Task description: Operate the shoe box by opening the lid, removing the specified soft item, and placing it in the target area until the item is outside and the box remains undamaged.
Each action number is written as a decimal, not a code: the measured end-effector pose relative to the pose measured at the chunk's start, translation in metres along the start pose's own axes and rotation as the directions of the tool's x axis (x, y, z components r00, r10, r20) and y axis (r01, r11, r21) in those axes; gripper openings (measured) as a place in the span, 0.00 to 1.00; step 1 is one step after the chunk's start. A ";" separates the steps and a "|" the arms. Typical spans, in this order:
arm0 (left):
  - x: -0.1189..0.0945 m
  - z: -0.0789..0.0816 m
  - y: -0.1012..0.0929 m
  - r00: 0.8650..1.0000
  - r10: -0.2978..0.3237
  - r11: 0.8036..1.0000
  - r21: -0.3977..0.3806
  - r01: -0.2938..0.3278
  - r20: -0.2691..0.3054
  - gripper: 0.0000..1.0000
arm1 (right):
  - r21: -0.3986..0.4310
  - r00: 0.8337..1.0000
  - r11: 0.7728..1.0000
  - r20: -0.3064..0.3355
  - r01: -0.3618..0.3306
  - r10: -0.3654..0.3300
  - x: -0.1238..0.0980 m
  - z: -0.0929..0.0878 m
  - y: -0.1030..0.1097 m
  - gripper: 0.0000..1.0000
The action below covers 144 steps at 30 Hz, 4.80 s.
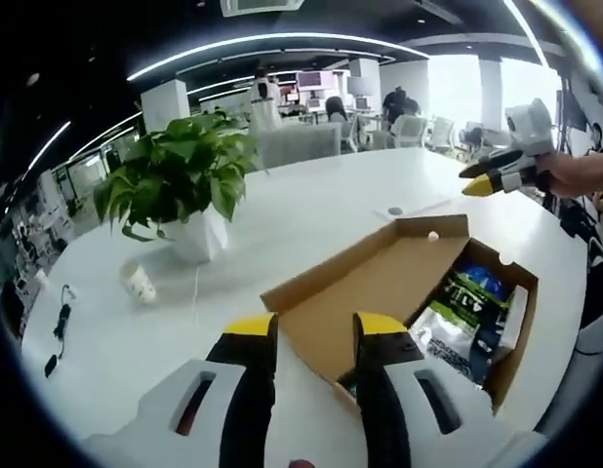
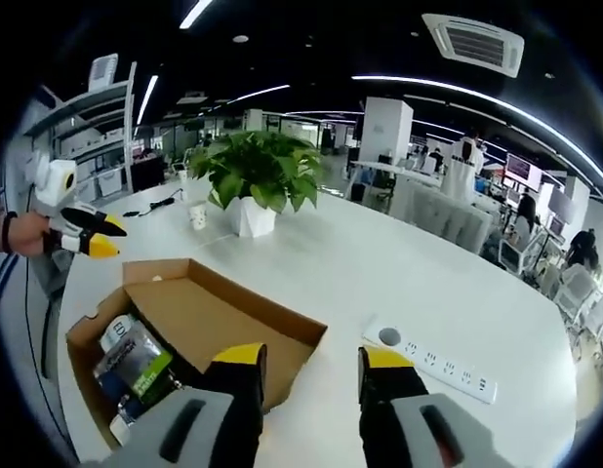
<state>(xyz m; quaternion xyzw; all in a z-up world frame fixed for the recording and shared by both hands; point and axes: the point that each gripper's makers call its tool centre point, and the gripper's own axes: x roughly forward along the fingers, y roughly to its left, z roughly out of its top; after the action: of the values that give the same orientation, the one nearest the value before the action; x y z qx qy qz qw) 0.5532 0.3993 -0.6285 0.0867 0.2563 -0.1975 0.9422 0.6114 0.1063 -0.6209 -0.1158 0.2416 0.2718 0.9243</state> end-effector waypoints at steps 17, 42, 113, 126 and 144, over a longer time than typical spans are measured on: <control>-0.031 -0.049 -0.084 0.991 -0.127 0.991 -0.045 0.125 -0.043 0.32 | -0.025 1.000 1.000 0.025 0.007 -0.006 -0.074 -0.033 0.029 0.37; -0.016 -0.082 -0.118 0.977 -0.183 0.965 -0.208 0.158 -0.106 0.36 | 0.042 0.998 0.997 0.013 -0.057 0.056 -0.132 -0.094 0.089 0.48; 0.019 -0.084 -0.138 0.956 -0.252 0.817 -0.562 0.129 -0.148 0.00 | 0.056 0.987 0.988 -0.068 -0.145 0.148 -0.095 -0.092 0.112 0.45; 0.014 -0.087 -0.126 0.959 -0.241 0.829 -0.545 0.126 -0.146 0.00 | 0.064 0.960 0.971 -0.147 -0.231 0.238 -0.043 -0.077 0.136 0.44; 0.012 -0.089 -0.115 0.958 -0.229 0.863 -0.492 0.118 -0.171 0.00 | 0.197 0.915 0.959 -0.311 -0.204 0.258 0.003 -0.104 0.139 0.39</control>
<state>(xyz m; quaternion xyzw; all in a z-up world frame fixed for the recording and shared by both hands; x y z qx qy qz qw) 0.4751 0.3148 -0.7177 -0.1497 0.4081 -0.2019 0.8777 0.4959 0.1861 -0.7229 -0.0558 0.4274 0.3355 0.8376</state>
